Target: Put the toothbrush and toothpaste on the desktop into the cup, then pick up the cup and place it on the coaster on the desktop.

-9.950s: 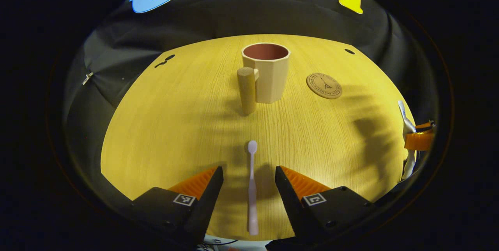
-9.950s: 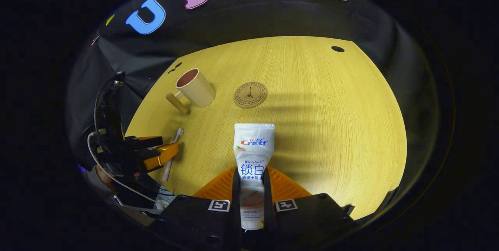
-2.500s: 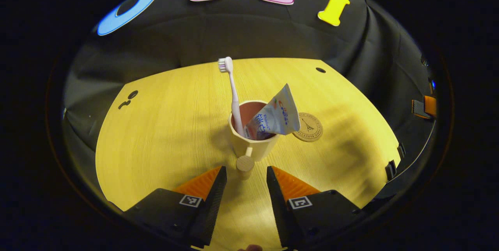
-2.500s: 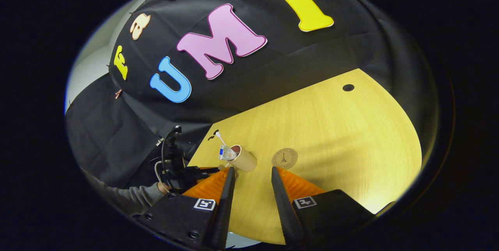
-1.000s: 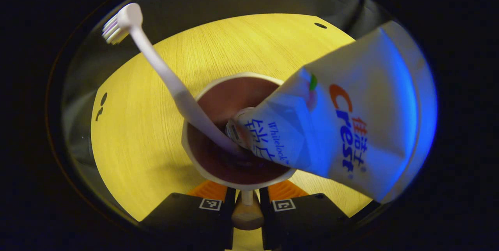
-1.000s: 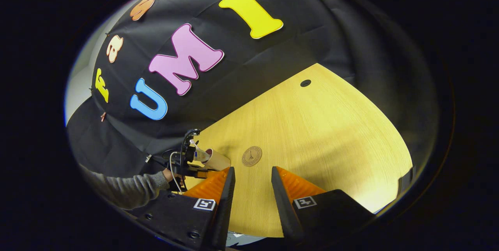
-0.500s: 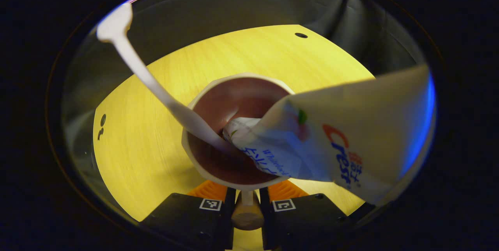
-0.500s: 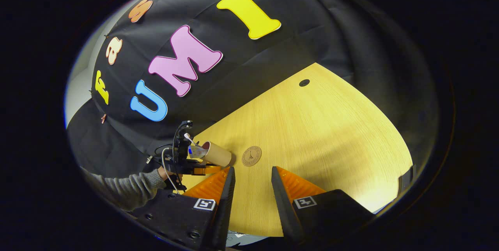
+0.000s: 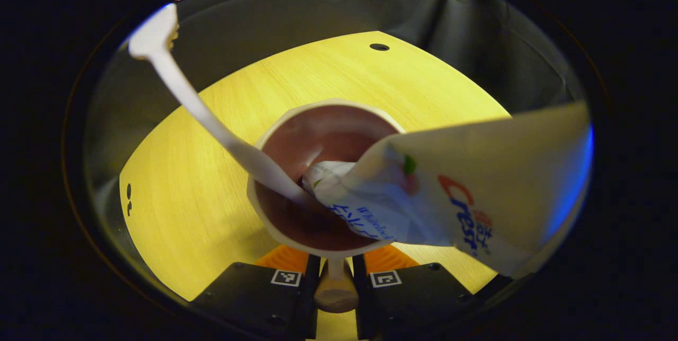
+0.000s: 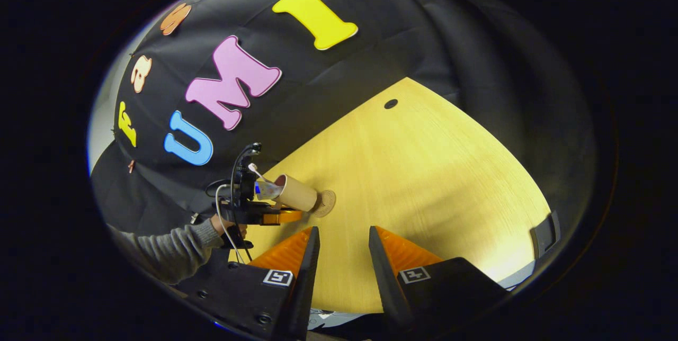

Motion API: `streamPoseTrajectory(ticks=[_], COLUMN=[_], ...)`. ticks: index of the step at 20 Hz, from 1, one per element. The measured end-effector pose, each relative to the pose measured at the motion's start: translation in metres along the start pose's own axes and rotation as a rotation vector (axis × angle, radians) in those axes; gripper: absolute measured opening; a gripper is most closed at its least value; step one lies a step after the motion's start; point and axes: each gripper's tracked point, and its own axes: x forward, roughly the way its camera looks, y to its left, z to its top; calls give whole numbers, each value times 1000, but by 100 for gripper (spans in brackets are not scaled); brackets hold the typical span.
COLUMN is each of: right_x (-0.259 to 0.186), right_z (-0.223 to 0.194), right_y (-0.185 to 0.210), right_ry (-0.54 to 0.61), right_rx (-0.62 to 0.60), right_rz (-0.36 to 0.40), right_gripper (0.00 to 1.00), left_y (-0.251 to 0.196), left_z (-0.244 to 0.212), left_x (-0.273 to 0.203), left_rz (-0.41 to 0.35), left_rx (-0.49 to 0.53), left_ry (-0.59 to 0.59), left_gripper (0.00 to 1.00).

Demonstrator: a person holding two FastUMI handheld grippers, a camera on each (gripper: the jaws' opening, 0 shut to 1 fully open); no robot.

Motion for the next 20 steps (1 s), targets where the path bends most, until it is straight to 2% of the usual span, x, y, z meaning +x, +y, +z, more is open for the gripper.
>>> streamPoseTrajectory(ticks=[1,3,5,6,7,8,9,12,13,14,15,16,17,18,19,20], right_x=[2,5,1,1,1,2,4,8,9,8,9,10,10,11,11,12], right_z=[-8,-25,-27,-29,-29,-29,-31,-34,-35,-35,-34,-34,-32,-32,-31,-30], right_y=[-13,-36,-41,-45,-47,-51,-52,-52,-54,-57,-60,-61,-62,-63,-64,-65], right_ry=[31,84,97,102,102,103,114,135,136,138,139,138,137,133,133,132], right_rx=[-9,-42,-54,-51,-47,-35,-16,39,38,35,36,41,45,50,54,56], right_rz=[-46,-121,-139,-148,-154,-161,-160,-147,-154,-163,-170,-174,-178,-183,-186,-189], right_gripper=[58,58,58,58,58,58,58,58,58,59,60,50,50,50,63,65], left_y=[-5,-10,-14,-16,-15,-15,-14,-13,-13,-14,-14,-14,-13,-14,-14,-15], left_z=[2,3,4,4,2,1,0,-1,-1,-1,-2,-2,-1,-1,-2,-2], left_x=[3,8,13,15,17,19,22,25,24,24,25,25,25,24,24,24], left_rz=[0,-2,-6,-4,-3,3,10,15,13,9,5,5,5,5,3,2], left_rx=[4,17,26,28,27,28,29,28,26,26,28,29,33,34,33,30], left_ry=[2,10,18,22,28,33,38,40,41,41,42,45,39,43,41,45], left_gripper=[37,37,37,33,37,37,33,33,37,33,37,33,37,37,38,38])
